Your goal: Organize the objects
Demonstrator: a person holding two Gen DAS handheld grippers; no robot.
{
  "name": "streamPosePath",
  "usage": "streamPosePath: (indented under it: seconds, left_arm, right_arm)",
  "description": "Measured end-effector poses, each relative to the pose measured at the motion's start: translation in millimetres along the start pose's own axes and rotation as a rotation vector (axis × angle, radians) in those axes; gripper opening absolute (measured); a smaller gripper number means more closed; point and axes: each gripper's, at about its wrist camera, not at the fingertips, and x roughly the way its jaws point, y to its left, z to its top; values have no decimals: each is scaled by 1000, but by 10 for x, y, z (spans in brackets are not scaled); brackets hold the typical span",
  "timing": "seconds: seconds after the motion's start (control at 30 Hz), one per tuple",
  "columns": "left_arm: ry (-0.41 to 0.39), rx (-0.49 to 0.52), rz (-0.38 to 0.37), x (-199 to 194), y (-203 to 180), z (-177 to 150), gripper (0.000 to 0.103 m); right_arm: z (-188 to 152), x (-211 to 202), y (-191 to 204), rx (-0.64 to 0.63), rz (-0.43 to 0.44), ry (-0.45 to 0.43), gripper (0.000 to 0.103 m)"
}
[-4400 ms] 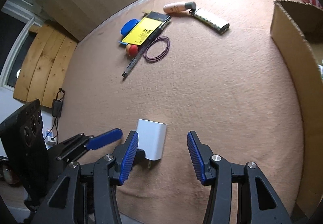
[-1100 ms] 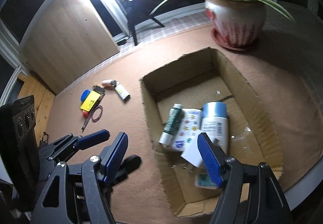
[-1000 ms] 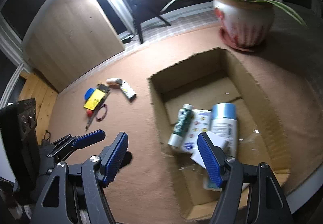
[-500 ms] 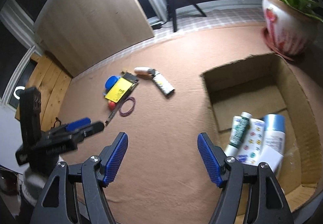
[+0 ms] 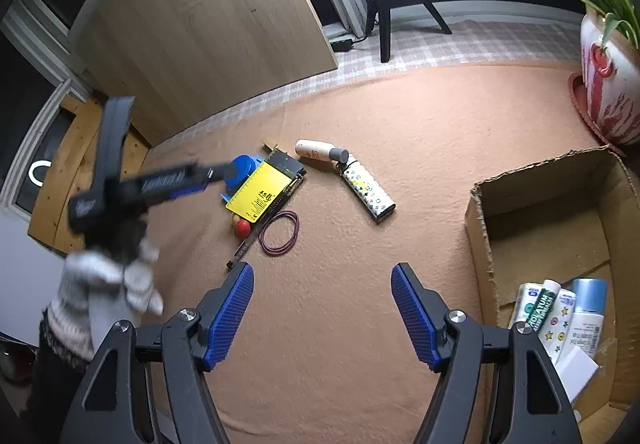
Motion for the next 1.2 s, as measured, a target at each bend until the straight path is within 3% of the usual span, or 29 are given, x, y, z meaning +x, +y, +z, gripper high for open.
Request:
streamPosePath:
  seconds: [0.13, 0.27, 0.37, 0.47, 0.6, 0.83, 1.2]
  left_arm:
    - [27, -34, -7, 255, 17, 312, 77]
    - [39, -19, 43, 492, -33, 546, 73]
    - [76, -5, 71, 688, -66, 628, 58]
    - [69, 19, 87, 724, -102, 635, 52]
    - [72, 53, 94, 720, -152, 574, 35]
    - [75, 103, 66, 639, -309, 188, 26]
    - [73, 209, 10, 370, -706, -880, 26]
  right_arm:
    - [-5, 75, -48, 14, -14, 19, 68]
    - [-13, 122, -116, 30, -24, 35, 68]
    - [-16, 145, -178, 43, -36, 42, 68]
    - [-8, 156, -222, 54, -38, 43, 68]
    - [17, 175, -251, 56, -36, 42, 68]
    - [46, 216, -153, 22, -22, 46, 68]
    - [-126, 274, -125, 9, 5, 75, 68]
